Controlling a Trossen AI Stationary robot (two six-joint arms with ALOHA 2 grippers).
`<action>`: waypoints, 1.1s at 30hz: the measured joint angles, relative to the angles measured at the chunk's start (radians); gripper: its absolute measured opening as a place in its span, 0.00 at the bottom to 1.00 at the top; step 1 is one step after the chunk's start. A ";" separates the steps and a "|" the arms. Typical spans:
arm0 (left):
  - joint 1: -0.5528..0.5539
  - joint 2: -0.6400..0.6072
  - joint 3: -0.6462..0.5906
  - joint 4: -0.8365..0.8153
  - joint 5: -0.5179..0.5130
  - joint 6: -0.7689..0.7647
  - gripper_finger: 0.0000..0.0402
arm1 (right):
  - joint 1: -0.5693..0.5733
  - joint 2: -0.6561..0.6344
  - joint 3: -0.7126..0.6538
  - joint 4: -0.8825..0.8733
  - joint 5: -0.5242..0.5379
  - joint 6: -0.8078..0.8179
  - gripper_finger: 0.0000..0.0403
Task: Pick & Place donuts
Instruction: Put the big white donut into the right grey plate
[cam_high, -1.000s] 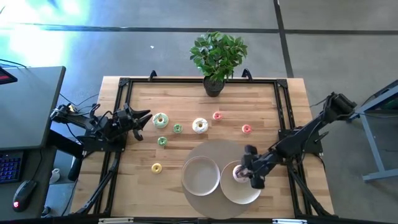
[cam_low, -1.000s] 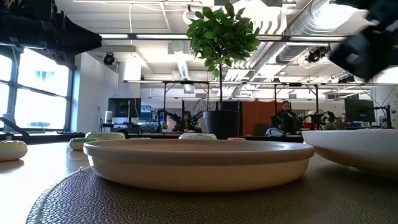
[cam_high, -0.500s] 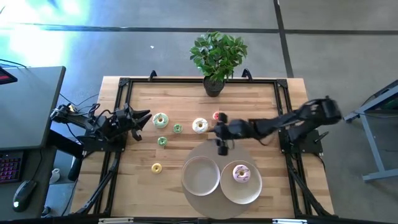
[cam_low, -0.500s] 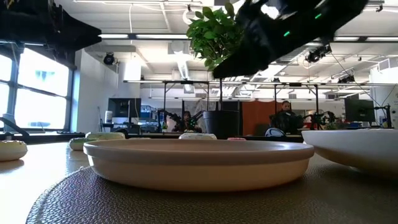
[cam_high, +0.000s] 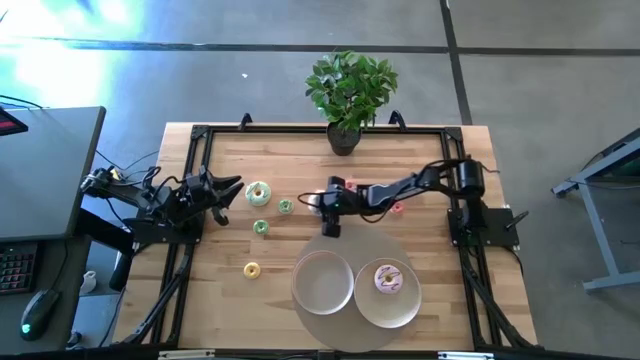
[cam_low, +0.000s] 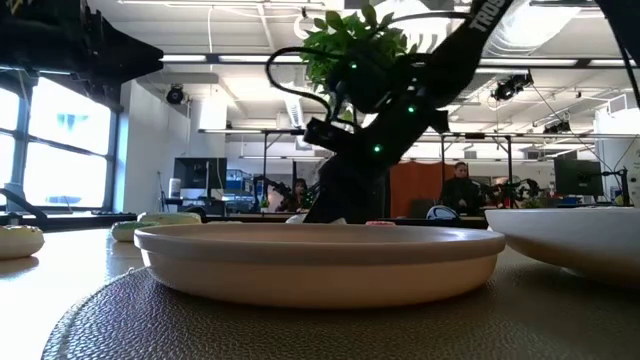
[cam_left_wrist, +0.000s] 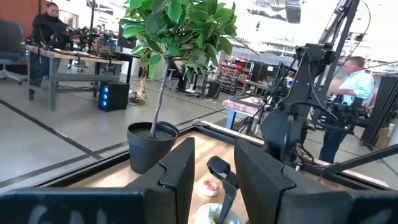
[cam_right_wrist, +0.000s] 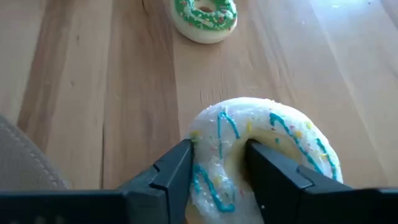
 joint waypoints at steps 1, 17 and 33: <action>0.000 0.000 0.000 -0.001 -0.009 -0.001 0.28 | 0.002 0.005 0.013 -0.023 0.017 0.000 0.34; 0.000 0.053 -0.001 -0.109 -0.152 -0.185 0.28 | 0.030 -0.349 0.057 -0.417 0.094 -0.026 0.09; 0.001 0.422 0.373 -0.593 -0.221 -0.471 0.28 | 0.358 -0.815 -0.146 -0.802 -0.122 0.514 0.03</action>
